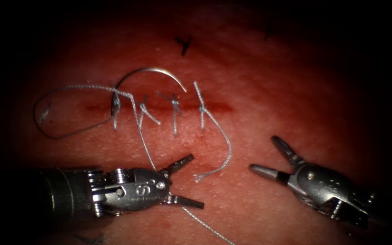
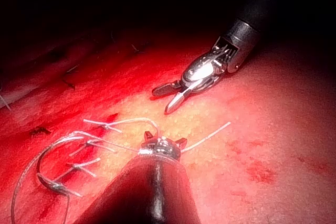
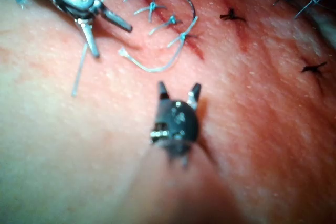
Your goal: Wound Closure
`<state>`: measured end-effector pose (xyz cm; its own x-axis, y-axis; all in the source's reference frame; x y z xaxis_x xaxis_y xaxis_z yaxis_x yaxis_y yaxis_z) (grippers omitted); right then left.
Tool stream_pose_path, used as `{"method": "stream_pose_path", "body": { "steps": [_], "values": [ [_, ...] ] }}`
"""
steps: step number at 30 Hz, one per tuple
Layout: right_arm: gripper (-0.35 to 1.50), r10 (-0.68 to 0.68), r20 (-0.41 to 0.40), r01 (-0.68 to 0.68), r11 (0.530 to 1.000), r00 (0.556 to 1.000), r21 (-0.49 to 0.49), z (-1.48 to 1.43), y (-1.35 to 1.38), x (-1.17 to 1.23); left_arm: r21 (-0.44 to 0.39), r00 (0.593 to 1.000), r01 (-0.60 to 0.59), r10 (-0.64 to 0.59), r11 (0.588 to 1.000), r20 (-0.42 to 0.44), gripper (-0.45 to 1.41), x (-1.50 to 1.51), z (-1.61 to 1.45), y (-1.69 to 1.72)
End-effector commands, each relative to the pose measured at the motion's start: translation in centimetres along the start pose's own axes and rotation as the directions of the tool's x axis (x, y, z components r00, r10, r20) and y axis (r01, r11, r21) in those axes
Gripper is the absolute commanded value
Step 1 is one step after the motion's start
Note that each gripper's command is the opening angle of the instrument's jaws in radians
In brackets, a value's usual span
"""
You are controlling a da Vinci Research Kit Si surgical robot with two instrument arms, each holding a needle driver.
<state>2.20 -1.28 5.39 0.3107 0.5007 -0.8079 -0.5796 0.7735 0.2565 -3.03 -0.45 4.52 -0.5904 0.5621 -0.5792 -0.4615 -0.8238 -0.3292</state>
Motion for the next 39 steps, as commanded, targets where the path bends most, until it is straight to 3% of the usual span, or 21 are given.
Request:
{"method": "stream_pose_path", "body": {
  "steps": [1,12,13,15,16,19,23,26,28,29,32,39],
  "values": [
    [1.35,-0.001,-0.003,0.001,1.0,1.0,0.001,0.1,-0.02,0.01,0.003,1.0,-0.001,0.001,1.0,-0.002,0.41,0.03,0.08,-0.03],
    [1.35,-0.008,0.007,0.008,1.0,1.0,-0.003,0.17,-0.1,0.01,0.006,1.0,0.029,-0.029,1.0,0.007,0.34,-0.17,0.3,-0.15],
    [1.35,-0.008,0.01,0.008,1.0,1.0,-0.004,0.19,-0.11,0.02,0.007,1.0,0.028,-0.028,1.0,0.006,0.17,-0.18,0.31,-0.15],
    [1.35,-0.008,0.01,0.008,1.0,1.0,-0.005,0.19,-0.12,0.02,0.007,1.0,0.028,-0.028,1.0,0.006,0.12,-0.18,0.31,-0.15],
    [1.35,-0.008,0.011,0.008,1.0,1.0,-0.001,0.19,-0.13,0.02,0.006,1.0,0.03,-0.03,1.0,0.005,-0.08,-0.16,0.32,-0.15],
    [1.35,-0.014,0.011,0.014,1.0,1.0,-0.002,0.19,-0.14,0.02,-0.008,1.0,0.025,-0.025,1.0,-0.001,-0.45,-0.14,0.34,-0.15],
    [1.35,-0.026,0.011,0.026,1.0,1.0,-0.003,0.19,-0.13,0.02,-0.021,1.0,-0.008,0.008,1.0,-0.013,-0.45,-0.09,0.3,-0.21],
    [1.33,-0.133,-0.009,0.133,0.991,0.991,0.025,0.21,-0.13,0.04,-0.007,0.998,-0.021,0.021,1.0,-0.051,-0.45,0.02,0.18,-0.32],
    [1.33,-0.284,-0.046,0.286,0.956,0.958,0.057,0.25,-0.13,0.06,0.009,0.998,-0.023,0.024,1.0,-0.066,-0.45,0.1,0.06,-0.39],
    [1.33,-0.284,-0.046,0.286,0.956,0.958,0.057,0.25,-0.13,0.06,0.009,0.998,-0.023,0.024,1.0,-0.066,-0.45,0.1,0.06,-0.39],
    [1.33,-0.428,-0.109,0.437,0.897,0.897,0.072,0.43,-0.22,0.13,0.023,0.996,-0.017,0.019,1.0,-0.082,-0.45,0.24,-0.16,-0.44],
    [1.28,-0.444,-0.176,0.46,0.886,0.878,0.056,0.79,-0.32,0.27,0.03,0.995,-0.022,0.024,0.999,-0.096,-0.45,0.38,-0.39,-0.4]
  ]
}}
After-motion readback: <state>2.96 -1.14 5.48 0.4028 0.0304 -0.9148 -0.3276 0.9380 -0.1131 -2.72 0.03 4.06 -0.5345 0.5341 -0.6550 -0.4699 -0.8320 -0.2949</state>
